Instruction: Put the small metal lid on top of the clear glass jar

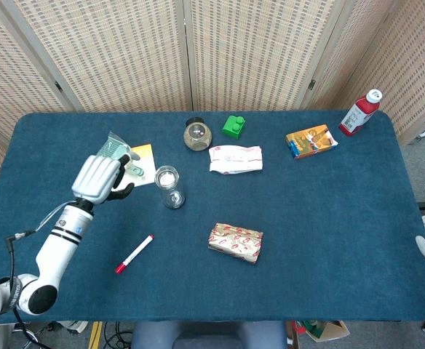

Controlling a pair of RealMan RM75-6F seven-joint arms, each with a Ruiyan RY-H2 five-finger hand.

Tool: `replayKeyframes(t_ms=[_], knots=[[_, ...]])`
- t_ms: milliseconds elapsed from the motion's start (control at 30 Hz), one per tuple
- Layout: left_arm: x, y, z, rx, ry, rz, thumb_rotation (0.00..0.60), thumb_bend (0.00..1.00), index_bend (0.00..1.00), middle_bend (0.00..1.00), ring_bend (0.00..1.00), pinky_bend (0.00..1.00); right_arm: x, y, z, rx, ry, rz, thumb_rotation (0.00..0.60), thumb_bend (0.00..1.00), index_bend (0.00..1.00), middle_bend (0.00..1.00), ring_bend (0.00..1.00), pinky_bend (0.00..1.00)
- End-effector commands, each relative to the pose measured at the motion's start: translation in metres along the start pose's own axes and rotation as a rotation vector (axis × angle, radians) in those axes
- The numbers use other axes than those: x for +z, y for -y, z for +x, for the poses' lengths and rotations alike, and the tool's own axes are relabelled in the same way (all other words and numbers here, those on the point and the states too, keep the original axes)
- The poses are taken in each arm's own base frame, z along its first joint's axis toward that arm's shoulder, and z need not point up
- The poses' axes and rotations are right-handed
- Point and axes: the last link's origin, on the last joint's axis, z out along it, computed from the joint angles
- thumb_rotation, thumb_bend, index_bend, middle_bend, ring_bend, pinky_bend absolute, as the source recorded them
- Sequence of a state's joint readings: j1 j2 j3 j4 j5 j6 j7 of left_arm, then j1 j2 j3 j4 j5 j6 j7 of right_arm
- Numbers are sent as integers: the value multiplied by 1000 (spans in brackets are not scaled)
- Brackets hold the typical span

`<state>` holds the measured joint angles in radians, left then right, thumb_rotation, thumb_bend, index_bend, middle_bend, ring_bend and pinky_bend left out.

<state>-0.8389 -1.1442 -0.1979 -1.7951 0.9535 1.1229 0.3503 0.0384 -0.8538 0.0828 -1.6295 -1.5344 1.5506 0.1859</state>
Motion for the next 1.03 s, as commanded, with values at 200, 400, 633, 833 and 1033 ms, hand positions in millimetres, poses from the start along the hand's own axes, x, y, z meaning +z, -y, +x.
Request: replayKeyframes(t_ms=[200, 400, 633, 833, 1033], knots=[[-38, 27, -8, 6, 3, 89, 600, 354, 289, 675, 632, 939, 1, -1, -3, 2, 8, -2, 600, 305, 20, 194, 78, 235], [-74, 50, -19, 17, -13, 177, 600, 353, 285, 518, 510, 704, -2, -3, -14, 6, 56, -5, 600, 305, 20, 194, 78, 235], [-117, 69, -32, -2, -67, 248, 600, 354, 281, 428, 421, 592, -4, 0, -24, 12, 87, 18, 600, 305, 20, 194, 78, 235], [-152, 76, -41, -17, -100, 285, 600, 353, 278, 423, 415, 573, -5, 3, -33, 26, 101, 29, 600, 305, 20, 194, 78, 234], [-173, 80, -47, -28, -106, 321, 600, 353, 278, 423, 415, 568, -5, 5, -38, 33, 107, 36, 600, 305, 20, 193, 78, 235]])
